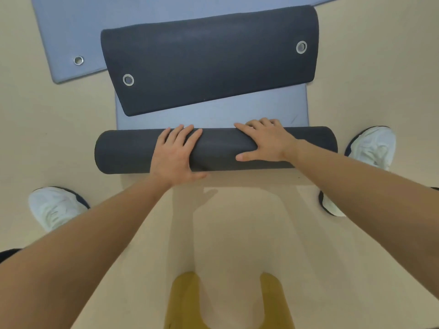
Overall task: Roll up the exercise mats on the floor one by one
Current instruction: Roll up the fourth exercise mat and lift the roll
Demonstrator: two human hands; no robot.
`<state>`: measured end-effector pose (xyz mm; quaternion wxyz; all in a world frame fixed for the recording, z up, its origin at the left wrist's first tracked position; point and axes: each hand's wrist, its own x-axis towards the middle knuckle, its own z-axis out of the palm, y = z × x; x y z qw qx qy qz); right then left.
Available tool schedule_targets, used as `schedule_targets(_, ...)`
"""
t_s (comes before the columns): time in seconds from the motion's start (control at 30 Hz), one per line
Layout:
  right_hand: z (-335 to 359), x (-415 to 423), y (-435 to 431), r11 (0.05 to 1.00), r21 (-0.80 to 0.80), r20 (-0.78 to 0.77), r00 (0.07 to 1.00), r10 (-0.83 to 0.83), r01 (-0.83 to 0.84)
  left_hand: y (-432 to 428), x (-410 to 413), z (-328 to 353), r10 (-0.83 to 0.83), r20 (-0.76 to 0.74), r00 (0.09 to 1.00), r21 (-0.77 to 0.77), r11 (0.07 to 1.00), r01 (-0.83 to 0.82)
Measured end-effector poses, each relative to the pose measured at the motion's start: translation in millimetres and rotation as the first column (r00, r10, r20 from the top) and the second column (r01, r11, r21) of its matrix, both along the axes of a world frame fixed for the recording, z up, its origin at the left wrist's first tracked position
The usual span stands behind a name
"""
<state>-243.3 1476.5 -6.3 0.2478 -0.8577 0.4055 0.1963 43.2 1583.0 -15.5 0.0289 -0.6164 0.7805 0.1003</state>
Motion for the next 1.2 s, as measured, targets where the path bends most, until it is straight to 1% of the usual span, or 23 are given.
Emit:
schedule_targets(0.03, 2, 0, -4, 0.999, -0.038, -0.015, 1.000, -0.008, 0.008, -10, 2, 1, 0.004, -0.005, 1.000, 0.017, 1.000, -0.003)
schedule_targets(0.1, 5, -1, -5, 0.980, -0.192, -0.015, 0.998, -0.062, 0.058, -30, 5, 5, 0.025, -0.023, 0.999, 0.070, 0.997, -0.024)
schedule_targets(0.17, 3, 3, 3, 0.922, -0.360, 0.044, 0.990, -0.137, 0.143, -52, 7, 12, 0.053, -0.040, 0.998, 0.162, 0.986, -0.045)
schedule_targets(0.23, 1, 8, 10, 0.864, -0.441, 0.149, 0.969, -0.196, 0.242, -74, 8, 19, 0.069, -0.036, 0.997, 0.261, 0.964, -0.058)
schedule_targets(0.27, 1, 9, 12, 0.862, -0.434, 0.162, 0.964, -0.212, 0.262, -84, 9, 21, 0.072, -0.029, 0.997, 0.303, 0.951, -0.060)
schedule_targets(0.3, 1, 8, 13, 0.878, -0.412, 0.126, 0.969, -0.211, 0.245, -93, 10, 23, 0.075, -0.023, 0.997, 0.342, 0.938, -0.062)
schedule_targets(0.37, 1, 3, 9, 0.918, -0.367, -0.010, 0.987, -0.162, 0.147, -107, 11, 23, 0.088, -0.017, 0.996, 0.400, 0.914, -0.074)
schedule_targets(0.43, 2, 0, -2, 0.939, -0.330, -0.089, 0.988, -0.127, 0.091, -117, 12, 24, 0.102, -0.031, 0.994, 0.436, 0.897, -0.078)
schedule_targets(0.53, 9, 2, -22, 0.955, -0.290, -0.091, 0.992, -0.087, 0.057, -122, 11, 27, 0.100, -0.024, 0.995, 0.450, 0.889, -0.079)
schedule_targets(0.6, 14, 3, -29, 0.961, -0.277, -0.093, 0.996, -0.013, -0.013, -117, 10, 29, 0.099, -0.011, 0.995, 0.430, 0.899, -0.085)
schedule_targets(0.67, 19, 2, -28, 0.956, -0.281, -0.093, 0.994, 0.060, -0.084, -103, 7, 30, 0.106, -0.010, 0.994, 0.403, 0.910, -0.093)
schedule_targets(0.73, 22, -2, -17, 0.957, -0.264, -0.071, 0.992, 0.104, -0.119, -81, 3, 30, 0.125, -0.013, 0.992, 0.393, 0.913, -0.109)
schedule_targets(0.8, 23, -6, -1, 0.963, -0.225, -0.054, 0.988, 0.142, -0.150, -57, -1, 32, 0.136, -0.005, 0.991, 0.415, 0.902, -0.122)
schedule_targets(0.9, 23, -9, 31, 0.975, -0.115, -0.059, 0.981, 0.185, -0.191, -16, -3, 33, 0.145, -0.007, 0.989, 0.510, 0.852, -0.121)
schedule_targets(1.0, 21, -8, 66, 0.980, 0.021, -0.052, 0.978, 0.200, -0.200, 30, -3, 29, 0.173, -0.006, 0.985, 0.642, 0.756, -0.129)
schedule_targets(1.03, 21, -9, 75, 0.978, 0.056, -0.054, 0.978, 0.202, -0.199, 41, -4, 28, 0.186, -0.015, 0.982, 0.656, 0.743, -0.131)
schedule_targets(1.07, 20, -10, 82, 0.978, 0.079, -0.057, 0.979, 0.195, -0.191, 49, -5, 29, 0.185, -0.025, 0.982, 0.640, 0.758, -0.126)
schedule_targets(1.1, 19, -12, 86, 0.981, 0.099, -0.055, 0.983, 0.176, -0.170, 56, -7, 29, 0.166, -0.041, 0.985, 0.582, 0.806, -0.112)
schedule_targets(1.17, 16, -14, 84, 0.985, 0.137, -0.046, 0.993, 0.111, -0.104, 68, -16, 28, 0.083, -0.089, 0.993, 0.377, 0.925, -0.043)
schedule_targets(1.2, 15, -14, 81, 0.984, 0.159, -0.047, 0.995, 0.089, -0.080, 76, -23, 27, 0.045, -0.110, 0.993, 0.282, 0.959, -0.012)
